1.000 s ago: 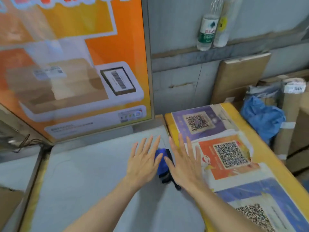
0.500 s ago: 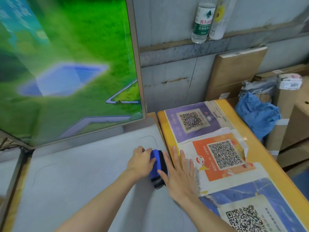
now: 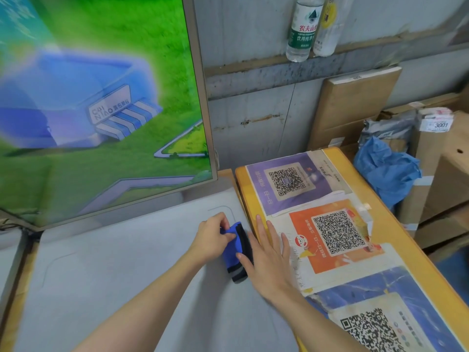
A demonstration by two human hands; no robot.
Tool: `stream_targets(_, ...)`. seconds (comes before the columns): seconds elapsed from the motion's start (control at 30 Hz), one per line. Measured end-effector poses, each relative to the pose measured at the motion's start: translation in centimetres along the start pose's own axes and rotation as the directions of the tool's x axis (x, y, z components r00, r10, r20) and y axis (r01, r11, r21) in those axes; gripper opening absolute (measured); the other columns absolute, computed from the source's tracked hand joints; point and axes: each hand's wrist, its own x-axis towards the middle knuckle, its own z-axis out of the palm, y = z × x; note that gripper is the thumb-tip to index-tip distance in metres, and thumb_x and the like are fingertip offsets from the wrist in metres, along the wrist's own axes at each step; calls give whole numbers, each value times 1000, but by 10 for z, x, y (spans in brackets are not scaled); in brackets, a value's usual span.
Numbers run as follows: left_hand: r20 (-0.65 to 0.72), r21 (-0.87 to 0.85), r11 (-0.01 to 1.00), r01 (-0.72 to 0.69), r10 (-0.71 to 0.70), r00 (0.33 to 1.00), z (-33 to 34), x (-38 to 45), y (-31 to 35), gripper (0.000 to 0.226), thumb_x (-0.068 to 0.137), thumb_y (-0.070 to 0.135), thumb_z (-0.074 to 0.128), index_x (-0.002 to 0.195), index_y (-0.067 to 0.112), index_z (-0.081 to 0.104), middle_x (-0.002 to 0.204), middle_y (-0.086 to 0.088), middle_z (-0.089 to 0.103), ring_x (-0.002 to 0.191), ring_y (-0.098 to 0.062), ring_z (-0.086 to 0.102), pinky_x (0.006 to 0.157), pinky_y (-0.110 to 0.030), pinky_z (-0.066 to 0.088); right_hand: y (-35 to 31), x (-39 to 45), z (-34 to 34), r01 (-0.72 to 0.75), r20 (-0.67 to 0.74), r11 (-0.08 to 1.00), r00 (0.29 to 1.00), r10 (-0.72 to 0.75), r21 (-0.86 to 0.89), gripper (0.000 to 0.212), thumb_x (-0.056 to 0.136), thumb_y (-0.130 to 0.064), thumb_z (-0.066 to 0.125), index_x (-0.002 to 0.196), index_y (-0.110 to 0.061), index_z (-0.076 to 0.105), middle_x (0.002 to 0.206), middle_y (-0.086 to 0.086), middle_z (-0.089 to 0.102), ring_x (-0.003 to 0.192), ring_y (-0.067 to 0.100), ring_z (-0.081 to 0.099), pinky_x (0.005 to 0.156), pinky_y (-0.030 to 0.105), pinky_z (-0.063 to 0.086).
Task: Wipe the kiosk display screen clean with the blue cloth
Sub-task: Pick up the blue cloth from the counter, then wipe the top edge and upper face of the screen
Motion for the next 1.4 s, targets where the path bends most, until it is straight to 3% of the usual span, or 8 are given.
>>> stream_targets(0.13, -18, -170, 985, -39, 36, 999, -19, -1, 10, 27, 82, 6, 75, 73, 15, 51, 82, -16, 65, 72, -26, 54, 64, -30, 42, 0, 19, -15, -4, -25, 955, 1000, 12, 296, 48, 100, -50, 49, 144, -35, 42, 165, -8, 13, 149, 12, -1, 117, 40, 2)
stream_targets(0.3, -80, -315, 941, -125, 105, 991, -47, -3, 22, 26, 82, 0, 73, 76, 11, 51, 74, -12, 58, 71, -22, 49, 68, -38, 44, -4, 41, -59, -57, -7, 785, 997, 77, 617, 16, 90, -30, 70, 105, -27, 64, 116, -7, 63, 127, 19, 49, 110, 41, 31)
stream_targets(0.43, -194, -386, 895, -221, 155, 969, -72, -5, 33, 36, 85, -4, 69, 80, 14, 39, 72, -12, 50, 66, -21, 43, 62, -38, 41, -16, 52, -104, 29, -104, 746, 993, 54, 665, 21, 89, -18, 71, 92, -32, 55, 94, -8, 66, 101, 17, 61, 100, 44, 42)
stream_targets(0.6, -414, -196, 900, -390, 285, 864, -107, -11, 56, 36, 84, 0, 69, 73, 22, 43, 64, 2, 40, 57, -13, 29, 53, -24, 25, -40, 64, -156, 305, -323, 736, 938, -123, 604, 32, 90, 1, 60, 89, -27, 46, 86, -11, 54, 84, 16, 55, 81, 37, 44)
stream_targets(0.8, -593, 103, 849, -519, 471, 653, -152, -32, 85, 25, 86, -6, 66, 90, 16, 76, 96, -7, 63, 83, -17, 57, 79, -27, 43, -75, 75, -206, 516, -557, 785, 785, -272, 344, 34, 85, 9, 53, 79, -19, 71, 96, 1, 58, 91, 28, 60, 86, 52, 45)
stream_targets(1.0, -731, 265, 802, -535, 529, 431, -205, -54, 106, 28, 83, -7, 71, 104, 10, 76, 104, -8, 58, 91, -16, 56, 86, 1, 31, -125, 82, -251, 661, -782, 738, 529, -330, 135, 33, 76, 0, 53, 87, -17, 79, 98, 10, 64, 89, 36, 62, 78, 51, 44)
stream_targets(1.23, -731, 394, 771, -500, 593, 339, -282, -85, 131, 48, 75, -8, 78, 121, 2, 68, 122, -24, 56, 104, -34, 61, 98, -37, 46, -199, 94, -329, 710, -873, 692, 249, -420, -130, 34, 71, 3, 62, 93, -15, 80, 97, 13, 68, 84, 39, 65, 80, 41, 36)
stream_targets(1.4, -729, 505, 750, -428, 636, 254, -335, -109, 147, 51, 72, -7, 80, 121, -3, 66, 125, -29, 52, 107, -42, 59, 93, -56, 49, -248, 90, -376, 735, -869, 617, 79, -489, -280, 36, 72, 10, 66, 97, -12, 79, 99, 14, 69, 82, 39, 64, 75, 52, 45)
